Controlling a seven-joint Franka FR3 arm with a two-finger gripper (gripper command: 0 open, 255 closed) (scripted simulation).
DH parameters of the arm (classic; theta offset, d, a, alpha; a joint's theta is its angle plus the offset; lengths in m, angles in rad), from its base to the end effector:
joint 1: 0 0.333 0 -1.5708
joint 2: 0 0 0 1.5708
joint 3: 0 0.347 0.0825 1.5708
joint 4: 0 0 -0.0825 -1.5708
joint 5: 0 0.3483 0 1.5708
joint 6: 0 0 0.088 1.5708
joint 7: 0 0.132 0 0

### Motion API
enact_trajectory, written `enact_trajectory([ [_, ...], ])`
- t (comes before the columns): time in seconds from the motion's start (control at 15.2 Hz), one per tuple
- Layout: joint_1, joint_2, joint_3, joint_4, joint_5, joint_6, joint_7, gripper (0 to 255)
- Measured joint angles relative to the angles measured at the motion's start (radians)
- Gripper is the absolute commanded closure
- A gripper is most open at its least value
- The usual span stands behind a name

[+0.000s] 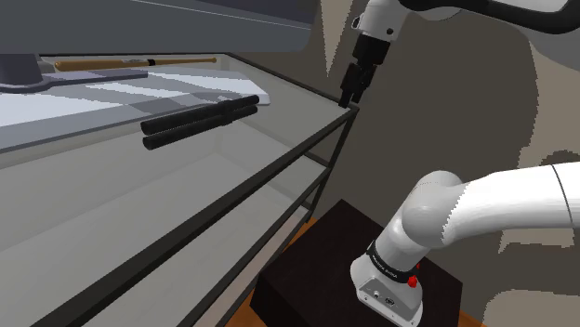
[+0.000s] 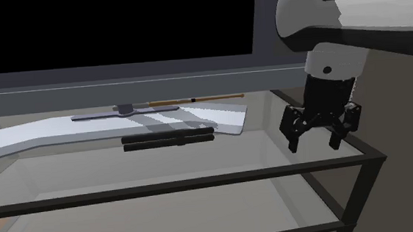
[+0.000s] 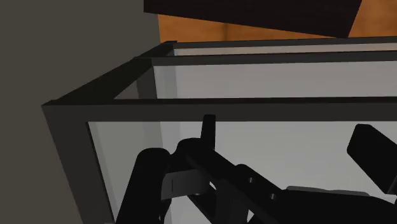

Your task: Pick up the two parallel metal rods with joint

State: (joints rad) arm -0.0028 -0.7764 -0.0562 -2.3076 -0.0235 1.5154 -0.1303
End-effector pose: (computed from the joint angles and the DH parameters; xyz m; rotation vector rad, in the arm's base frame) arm 0.2458 -0.0243 0.6007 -3.1213 -0.1353 0.0237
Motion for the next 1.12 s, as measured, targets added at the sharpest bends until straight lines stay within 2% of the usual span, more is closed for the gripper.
enact_trajectory([
  [0.13,-0.003,-0.004,0.013,-0.001,0.010,-0.004,0.026,0],
  [0.26,-0.014,-0.013,0.061,-0.006,0.046,-0.007,0.122,0],
  [0.59,-0.047,-0.026,0.208,-0.007,0.158,-0.010,0.424,0],
  [0.86,-0.080,-0.003,0.330,0.034,0.245,-0.012,0.673,0],
  [1.12,-0.130,0.079,0.457,0.115,0.312,0.015,0.923,0],
])
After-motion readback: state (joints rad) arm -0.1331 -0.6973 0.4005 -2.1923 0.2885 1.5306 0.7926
